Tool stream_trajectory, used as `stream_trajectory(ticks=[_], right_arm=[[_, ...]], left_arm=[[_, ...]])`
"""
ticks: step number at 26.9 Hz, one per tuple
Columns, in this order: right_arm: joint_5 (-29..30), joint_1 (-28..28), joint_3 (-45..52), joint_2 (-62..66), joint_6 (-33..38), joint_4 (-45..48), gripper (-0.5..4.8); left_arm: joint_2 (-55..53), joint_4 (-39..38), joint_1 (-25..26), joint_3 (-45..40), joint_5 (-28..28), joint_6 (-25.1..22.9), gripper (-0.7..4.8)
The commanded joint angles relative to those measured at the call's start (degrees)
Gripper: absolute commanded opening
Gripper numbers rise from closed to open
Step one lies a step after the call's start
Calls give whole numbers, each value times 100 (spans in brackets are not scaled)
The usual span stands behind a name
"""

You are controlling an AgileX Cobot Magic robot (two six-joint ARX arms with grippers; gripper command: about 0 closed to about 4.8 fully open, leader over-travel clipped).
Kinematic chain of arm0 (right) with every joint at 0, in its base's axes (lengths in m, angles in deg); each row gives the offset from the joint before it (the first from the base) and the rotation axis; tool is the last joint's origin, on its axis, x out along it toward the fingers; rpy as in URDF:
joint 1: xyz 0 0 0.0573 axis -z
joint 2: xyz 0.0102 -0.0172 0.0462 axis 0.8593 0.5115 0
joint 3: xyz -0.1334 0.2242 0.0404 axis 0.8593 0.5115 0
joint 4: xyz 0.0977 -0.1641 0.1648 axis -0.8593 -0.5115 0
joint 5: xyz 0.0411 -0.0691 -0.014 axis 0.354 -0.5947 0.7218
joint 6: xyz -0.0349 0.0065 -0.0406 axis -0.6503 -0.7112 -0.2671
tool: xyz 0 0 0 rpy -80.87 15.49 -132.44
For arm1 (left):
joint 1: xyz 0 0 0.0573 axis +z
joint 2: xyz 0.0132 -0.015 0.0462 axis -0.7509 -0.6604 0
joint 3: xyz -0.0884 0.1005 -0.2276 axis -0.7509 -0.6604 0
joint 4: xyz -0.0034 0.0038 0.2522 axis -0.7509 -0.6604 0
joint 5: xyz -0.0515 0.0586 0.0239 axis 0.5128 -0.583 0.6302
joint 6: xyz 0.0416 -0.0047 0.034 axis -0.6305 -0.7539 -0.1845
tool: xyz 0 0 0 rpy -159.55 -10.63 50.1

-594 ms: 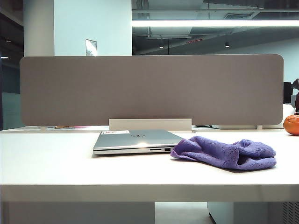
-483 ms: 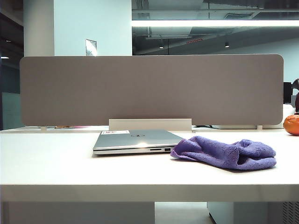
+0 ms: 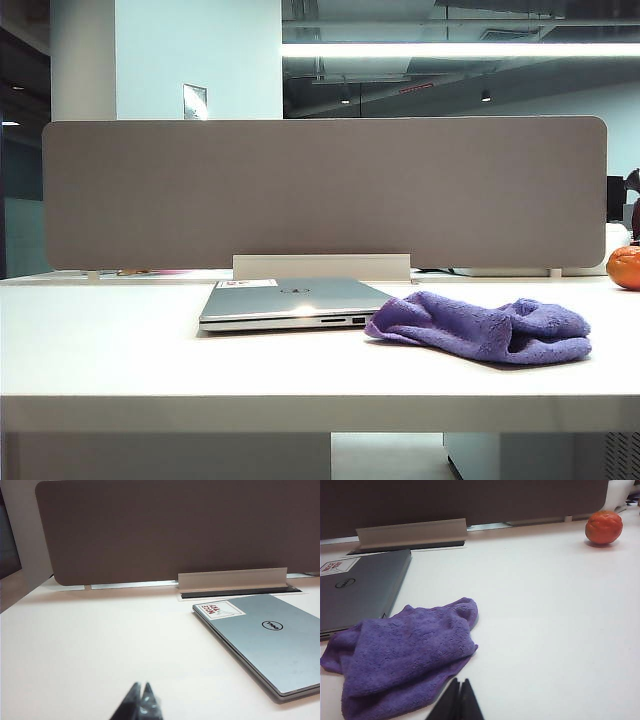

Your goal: Pick up the purple rag and put it over the laptop.

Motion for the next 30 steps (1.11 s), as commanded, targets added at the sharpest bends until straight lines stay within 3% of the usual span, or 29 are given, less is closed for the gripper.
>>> stream_trajectory(ticks=[1, 14, 21, 30], right_arm=[[-11, -4, 20, -9, -13, 66, 22], [-13, -4, 20, -9, -13, 66, 22], [-11, -7, 20, -9, -11, 63, 22], [485, -11, 20, -9, 17, 59, 22]], left_arm=[[-7, 72, -4, 20, 17, 2, -6], [-7, 70, -4, 20, 17, 57, -6], [-7, 74, -4, 42, 59, 706, -6], [-7, -262, -4, 409, 1047, 837, -6]])
